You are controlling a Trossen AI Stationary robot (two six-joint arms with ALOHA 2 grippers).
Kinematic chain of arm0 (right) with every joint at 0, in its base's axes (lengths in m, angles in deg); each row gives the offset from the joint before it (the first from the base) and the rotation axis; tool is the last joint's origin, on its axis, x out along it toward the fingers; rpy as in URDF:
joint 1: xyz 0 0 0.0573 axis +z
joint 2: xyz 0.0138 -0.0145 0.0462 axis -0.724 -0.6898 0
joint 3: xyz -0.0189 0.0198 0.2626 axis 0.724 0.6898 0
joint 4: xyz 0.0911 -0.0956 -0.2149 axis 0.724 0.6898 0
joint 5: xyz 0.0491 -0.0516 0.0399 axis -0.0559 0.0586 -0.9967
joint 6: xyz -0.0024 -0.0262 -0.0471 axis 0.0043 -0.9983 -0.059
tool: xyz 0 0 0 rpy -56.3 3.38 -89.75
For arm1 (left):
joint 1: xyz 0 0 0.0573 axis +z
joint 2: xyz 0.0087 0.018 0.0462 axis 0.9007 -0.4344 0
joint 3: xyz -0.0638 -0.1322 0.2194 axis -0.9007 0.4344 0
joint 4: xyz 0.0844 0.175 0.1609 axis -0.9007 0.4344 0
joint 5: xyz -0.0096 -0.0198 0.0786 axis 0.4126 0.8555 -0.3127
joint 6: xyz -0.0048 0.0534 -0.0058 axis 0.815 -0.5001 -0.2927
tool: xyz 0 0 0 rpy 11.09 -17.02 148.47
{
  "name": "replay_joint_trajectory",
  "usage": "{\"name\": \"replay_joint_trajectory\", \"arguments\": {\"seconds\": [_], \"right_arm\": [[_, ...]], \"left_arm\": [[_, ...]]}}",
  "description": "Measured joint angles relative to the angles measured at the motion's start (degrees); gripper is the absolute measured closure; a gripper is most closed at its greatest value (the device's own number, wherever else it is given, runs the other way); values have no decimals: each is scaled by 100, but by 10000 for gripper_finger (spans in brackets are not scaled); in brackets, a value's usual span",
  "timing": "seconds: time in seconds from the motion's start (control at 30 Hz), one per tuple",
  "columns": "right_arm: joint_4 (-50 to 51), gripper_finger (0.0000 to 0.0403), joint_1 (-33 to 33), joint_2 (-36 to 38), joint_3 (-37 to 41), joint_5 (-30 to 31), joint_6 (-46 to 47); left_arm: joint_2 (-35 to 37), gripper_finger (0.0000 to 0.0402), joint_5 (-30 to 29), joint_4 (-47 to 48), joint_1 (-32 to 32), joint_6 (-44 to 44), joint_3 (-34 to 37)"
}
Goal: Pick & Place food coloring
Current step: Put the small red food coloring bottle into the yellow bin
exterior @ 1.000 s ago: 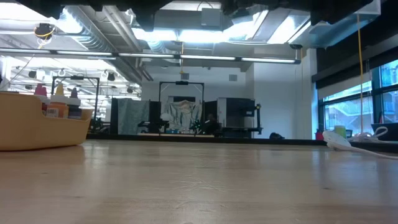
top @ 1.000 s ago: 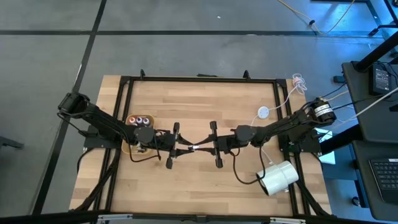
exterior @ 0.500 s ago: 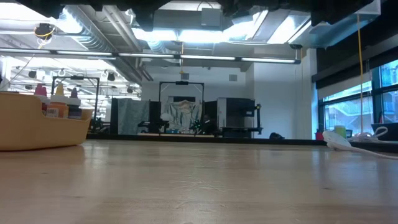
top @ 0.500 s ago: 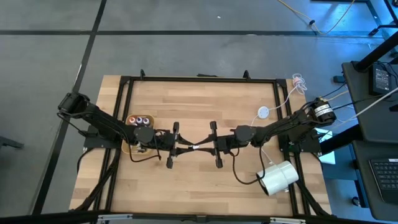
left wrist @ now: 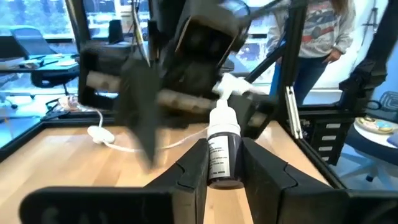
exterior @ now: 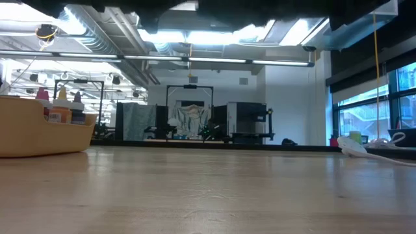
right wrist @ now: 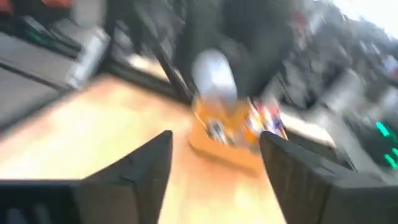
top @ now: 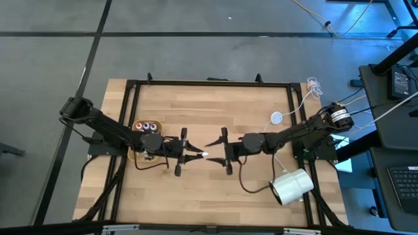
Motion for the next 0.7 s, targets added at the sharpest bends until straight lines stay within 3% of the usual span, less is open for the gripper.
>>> {"name": "replay_joint_trajectory", "arguments": {"seconds": [0.23, 0.4, 0.57, 0.7], "right_arm": [[1767, 116, -56, 73, 6, 816, 764], [2952, 114, -74, 72, 7, 830, 1320], [3344, 114, -79, 72, 7, 822, 1525], [3363, 114, -86, 72, 7, 824, 1515]], "left_arm": [[460, 328, -233, 1038, -6, 461, -8], [1076, 328, -325, 2889, 2, 1706, -6], [1773, 329, -331, 4804, -2, 3282, -15], [2103, 329, -336, 6894, -2, 4623, -381]]}}
